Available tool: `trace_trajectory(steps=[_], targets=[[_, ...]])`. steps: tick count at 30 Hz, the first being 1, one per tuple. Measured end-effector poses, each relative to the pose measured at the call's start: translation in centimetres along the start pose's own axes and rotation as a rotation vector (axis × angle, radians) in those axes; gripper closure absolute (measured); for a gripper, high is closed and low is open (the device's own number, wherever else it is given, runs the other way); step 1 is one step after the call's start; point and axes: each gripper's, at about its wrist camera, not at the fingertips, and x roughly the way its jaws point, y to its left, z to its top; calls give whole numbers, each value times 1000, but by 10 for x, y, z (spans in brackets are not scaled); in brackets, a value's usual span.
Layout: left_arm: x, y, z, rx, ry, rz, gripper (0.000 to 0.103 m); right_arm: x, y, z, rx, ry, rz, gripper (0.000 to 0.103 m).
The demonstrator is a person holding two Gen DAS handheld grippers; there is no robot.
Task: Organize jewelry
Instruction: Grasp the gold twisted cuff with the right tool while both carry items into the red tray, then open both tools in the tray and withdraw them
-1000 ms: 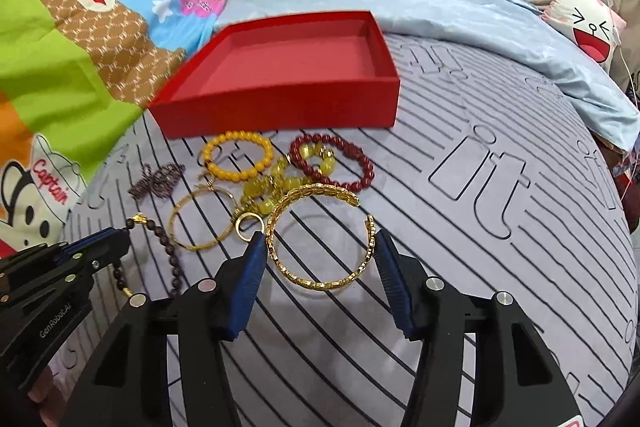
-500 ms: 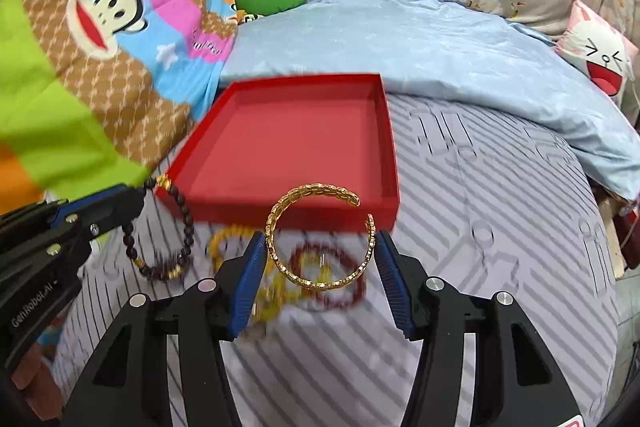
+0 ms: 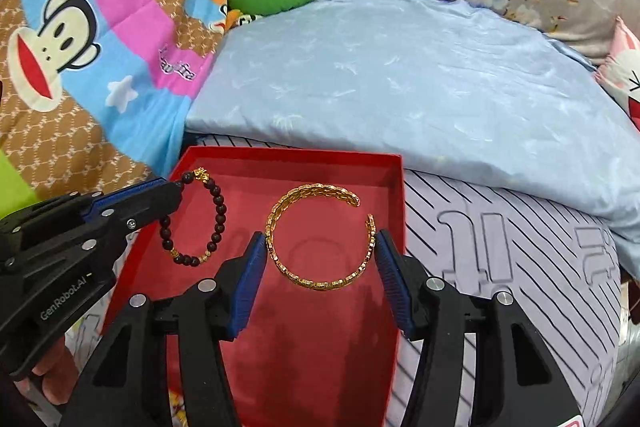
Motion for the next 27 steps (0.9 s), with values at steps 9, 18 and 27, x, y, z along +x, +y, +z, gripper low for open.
trace_trajectory(steps=[9, 18, 27], targets=[[70, 30, 7, -28, 124, 66, 95, 68, 2, 18, -26, 120, -19, 50], [68, 45, 9, -84, 108, 135, 63, 73, 7, 22, -43, 118, -64, 42], [9, 38, 1, -62, 32, 191, 56, 2, 14, 10, -24, 3, -33, 42]])
